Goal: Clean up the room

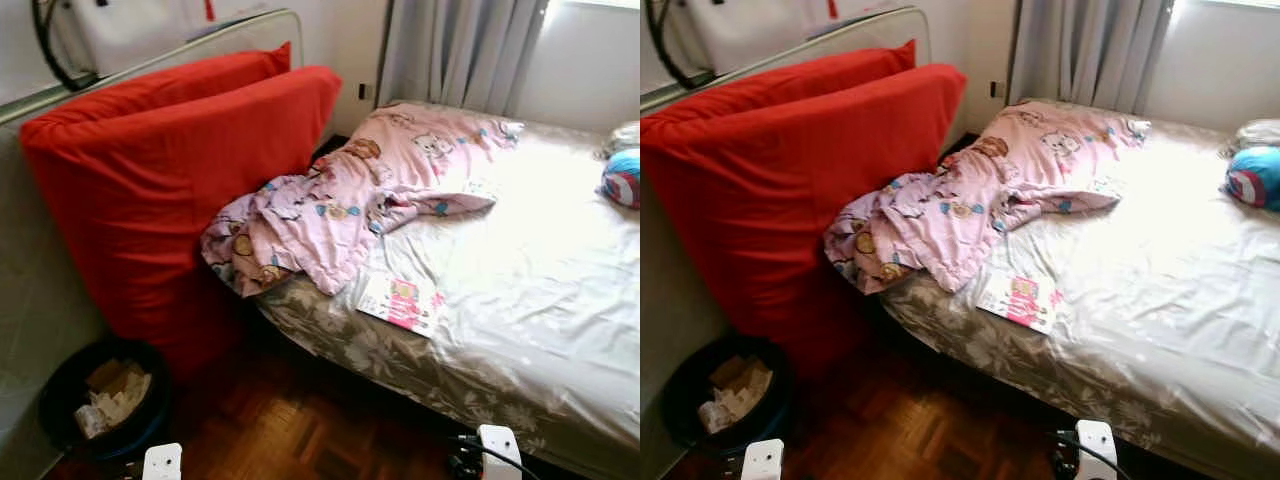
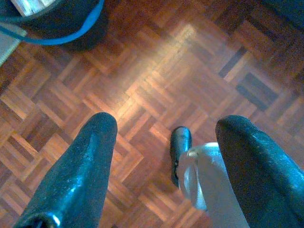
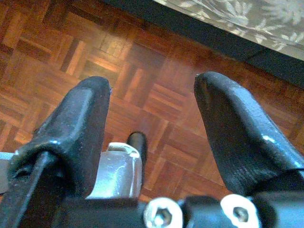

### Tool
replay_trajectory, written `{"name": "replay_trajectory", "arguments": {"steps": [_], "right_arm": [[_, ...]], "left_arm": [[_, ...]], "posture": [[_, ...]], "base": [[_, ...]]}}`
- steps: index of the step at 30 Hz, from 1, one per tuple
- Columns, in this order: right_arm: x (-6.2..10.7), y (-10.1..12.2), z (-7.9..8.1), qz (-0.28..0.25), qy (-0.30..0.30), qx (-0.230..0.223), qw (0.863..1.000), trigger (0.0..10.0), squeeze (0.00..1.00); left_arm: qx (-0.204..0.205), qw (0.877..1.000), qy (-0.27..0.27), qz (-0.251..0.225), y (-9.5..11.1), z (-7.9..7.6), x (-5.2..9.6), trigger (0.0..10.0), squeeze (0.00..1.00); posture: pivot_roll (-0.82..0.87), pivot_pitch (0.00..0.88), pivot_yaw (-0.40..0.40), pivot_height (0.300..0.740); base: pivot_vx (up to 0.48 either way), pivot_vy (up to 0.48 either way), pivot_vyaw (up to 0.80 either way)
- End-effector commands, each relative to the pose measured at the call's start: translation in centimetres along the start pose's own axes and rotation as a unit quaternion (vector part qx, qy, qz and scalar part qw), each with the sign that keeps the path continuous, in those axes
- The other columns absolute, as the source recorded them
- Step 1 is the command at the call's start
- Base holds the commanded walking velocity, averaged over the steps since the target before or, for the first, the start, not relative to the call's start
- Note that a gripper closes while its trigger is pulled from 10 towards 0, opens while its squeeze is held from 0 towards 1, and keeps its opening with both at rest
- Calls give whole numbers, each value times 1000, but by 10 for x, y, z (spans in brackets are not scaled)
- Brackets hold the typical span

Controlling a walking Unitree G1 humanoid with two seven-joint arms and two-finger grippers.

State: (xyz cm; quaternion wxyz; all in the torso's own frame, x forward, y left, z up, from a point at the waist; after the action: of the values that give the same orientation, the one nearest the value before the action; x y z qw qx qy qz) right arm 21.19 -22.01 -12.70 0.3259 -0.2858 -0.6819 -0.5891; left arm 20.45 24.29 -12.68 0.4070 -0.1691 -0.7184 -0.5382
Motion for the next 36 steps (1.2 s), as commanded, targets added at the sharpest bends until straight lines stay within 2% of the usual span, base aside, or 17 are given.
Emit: {"name": "replay_trajectory", "arguments": {"steps": [1,36], "right_arm": [[1,-1,-3,2,-3,1,1000,10000,0],[1,-1,-2,1,1,0,1000,10000,0]], "left_arm": [[-7,1000,-4,11,-9,-3,1,10000,0],[-7,1000,-6,16,-10,-4,1,10000,0]], "posture": [[-30,0,-3,740],[-34,0,-1,740]], "base": [[0,-289,0],[0,-301,0]]}}
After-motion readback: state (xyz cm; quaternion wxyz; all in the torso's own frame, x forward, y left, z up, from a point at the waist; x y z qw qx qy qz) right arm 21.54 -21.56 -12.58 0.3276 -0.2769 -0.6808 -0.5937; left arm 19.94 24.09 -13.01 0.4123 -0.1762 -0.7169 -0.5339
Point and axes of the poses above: a point about 5 cm out from each wrist's last joint towards the gripper, its own x axis pointing back from the gripper into the wrist, its own y axis along the axis of the wrist's last joint, z = x × y, the point moved 6 cm from there along -x, pointing out of the wrist towards the gripper, and after that the axes turned 15 degrees about x, right-handed, at the moved point
